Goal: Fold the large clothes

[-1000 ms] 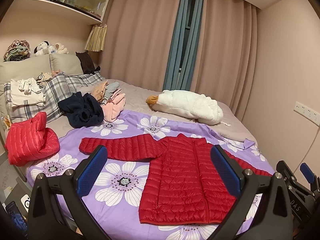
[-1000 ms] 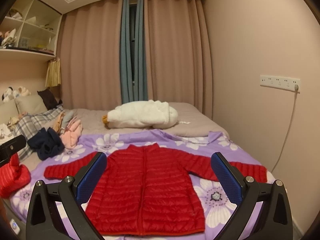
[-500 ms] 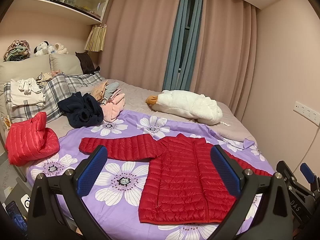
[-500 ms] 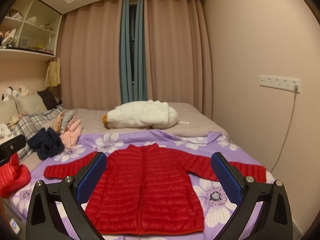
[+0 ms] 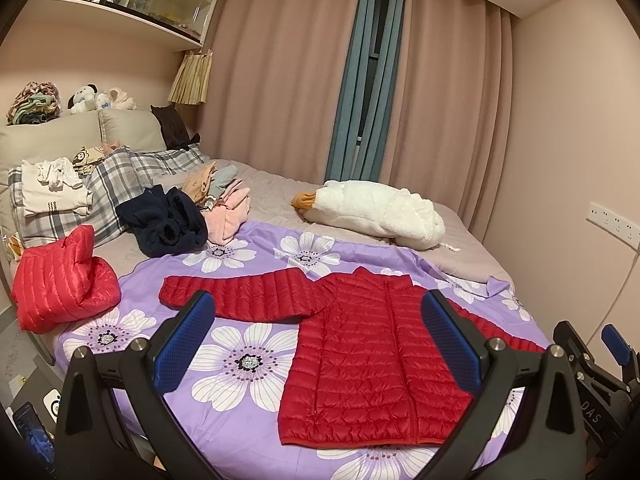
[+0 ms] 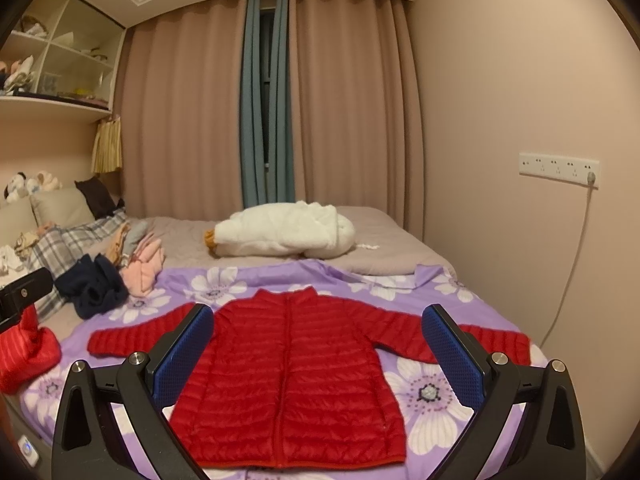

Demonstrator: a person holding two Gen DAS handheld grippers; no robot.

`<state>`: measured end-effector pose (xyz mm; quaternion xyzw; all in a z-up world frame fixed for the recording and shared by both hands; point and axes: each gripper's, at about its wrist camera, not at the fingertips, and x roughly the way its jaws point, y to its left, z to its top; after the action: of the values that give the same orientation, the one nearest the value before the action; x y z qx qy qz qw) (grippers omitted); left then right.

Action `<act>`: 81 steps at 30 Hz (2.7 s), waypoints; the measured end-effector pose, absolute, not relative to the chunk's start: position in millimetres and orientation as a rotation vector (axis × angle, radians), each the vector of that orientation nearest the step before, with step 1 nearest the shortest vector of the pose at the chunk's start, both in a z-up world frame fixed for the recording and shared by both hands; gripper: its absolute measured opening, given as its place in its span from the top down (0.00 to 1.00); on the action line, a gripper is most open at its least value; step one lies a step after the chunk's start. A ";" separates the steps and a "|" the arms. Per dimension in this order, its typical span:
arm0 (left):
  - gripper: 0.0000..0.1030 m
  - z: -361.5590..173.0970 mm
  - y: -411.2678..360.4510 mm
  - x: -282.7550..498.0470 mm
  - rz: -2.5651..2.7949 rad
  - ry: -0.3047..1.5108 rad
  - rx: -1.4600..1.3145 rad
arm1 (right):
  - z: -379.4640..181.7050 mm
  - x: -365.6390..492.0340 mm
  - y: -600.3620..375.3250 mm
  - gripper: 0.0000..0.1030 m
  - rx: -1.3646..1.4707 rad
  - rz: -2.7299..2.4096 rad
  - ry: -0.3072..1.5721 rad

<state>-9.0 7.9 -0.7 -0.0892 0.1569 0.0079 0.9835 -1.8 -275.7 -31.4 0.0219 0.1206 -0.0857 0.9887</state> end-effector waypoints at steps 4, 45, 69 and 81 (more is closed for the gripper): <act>0.00 -0.6 8.0 -9.3 0.016 0.316 -0.179 | -31.2 -0.9 -275.5 0.00 0.042 -0.172 0.244; 0.00 0.8 7.5 -7.2 0.025 0.328 -0.171 | -33.6 -5.9 -276.1 0.00 0.029 -0.170 0.259; 0.00 -53.5 53.6 142.7 -0.048 0.389 -0.310 | -76.3 84.4 -389.5 0.00 0.102 -0.386 0.375; 0.18 -249.7 67.7 338.1 -0.105 0.933 -0.602 | -179.5 144.8 -620.2 0.00 0.432 -0.709 0.676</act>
<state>338.1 67.7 -249.7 -0.2858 0.4427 -0.0498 0.8484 144.8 -620.2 -179.5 0.2060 0.3222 -0.3379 0.8600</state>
